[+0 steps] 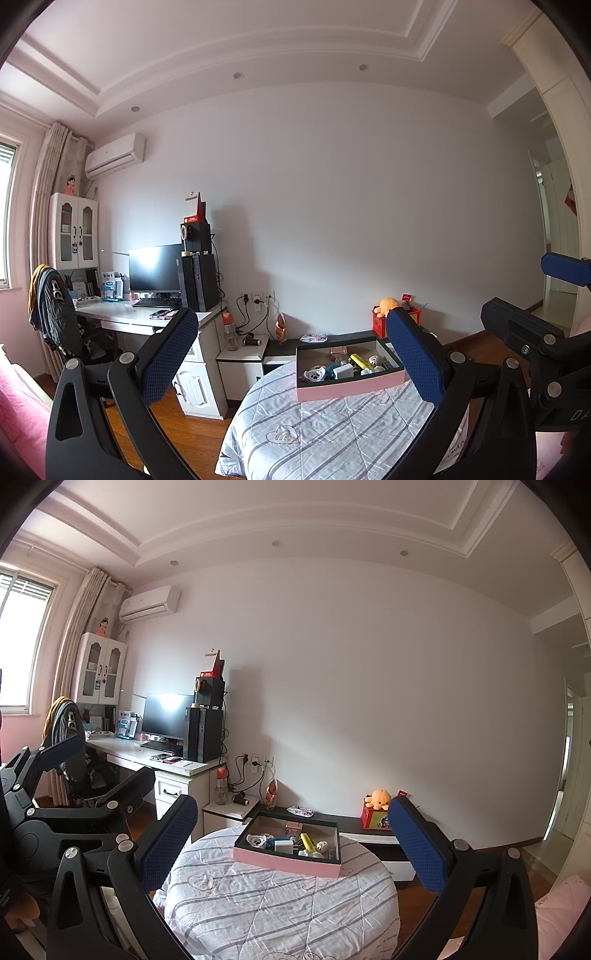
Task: Organize rigid objects
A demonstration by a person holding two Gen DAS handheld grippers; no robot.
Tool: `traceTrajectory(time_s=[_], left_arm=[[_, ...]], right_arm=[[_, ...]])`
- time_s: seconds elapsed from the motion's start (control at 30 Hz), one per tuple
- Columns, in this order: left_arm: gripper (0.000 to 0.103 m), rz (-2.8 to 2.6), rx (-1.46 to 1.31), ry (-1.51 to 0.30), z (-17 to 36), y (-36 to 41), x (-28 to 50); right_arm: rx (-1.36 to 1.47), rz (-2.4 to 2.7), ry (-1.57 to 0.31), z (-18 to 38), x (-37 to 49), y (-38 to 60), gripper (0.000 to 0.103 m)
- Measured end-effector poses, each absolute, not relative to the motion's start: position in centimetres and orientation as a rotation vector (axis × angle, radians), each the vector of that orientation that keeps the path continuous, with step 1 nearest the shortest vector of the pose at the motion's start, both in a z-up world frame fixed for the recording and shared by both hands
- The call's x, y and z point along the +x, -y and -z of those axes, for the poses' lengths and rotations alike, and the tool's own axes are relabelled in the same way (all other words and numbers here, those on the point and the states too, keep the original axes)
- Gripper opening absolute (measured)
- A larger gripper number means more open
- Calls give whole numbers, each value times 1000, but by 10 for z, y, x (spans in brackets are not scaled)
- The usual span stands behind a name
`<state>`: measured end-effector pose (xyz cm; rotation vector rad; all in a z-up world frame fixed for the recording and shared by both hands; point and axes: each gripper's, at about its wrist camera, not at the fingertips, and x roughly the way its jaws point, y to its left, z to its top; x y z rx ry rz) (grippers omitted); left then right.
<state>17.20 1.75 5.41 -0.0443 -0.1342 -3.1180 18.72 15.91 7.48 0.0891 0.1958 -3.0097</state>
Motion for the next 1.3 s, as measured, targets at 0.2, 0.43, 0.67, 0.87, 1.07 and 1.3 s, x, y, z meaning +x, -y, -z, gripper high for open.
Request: traceTrajectory(time_s=[0.2,0.43,0.67,0.87,1.07,1.3], left_arm=[[103,3116,-41,142,-55,-17,173],[103,3137,-79,125,-59,-13,178],[103,3138,-73,131,-62,-12,179],[103,3139,-72,134,-65,-12,181],[103,3138,-70,138,-68,-11,180],[103,3139,-72,137,-69,-9,180]], right_arm=[[99,3010,-198,-74,186,-159,103],[92,3001,-193,-74,187,-158,103],[92,3005,-196,-74,187,-158,103],[91,3008,-201,-74,189,-157,103],[92,3008,-200,-74,189,-157,103],[91,3007,-198,-74,189,-157,103]])
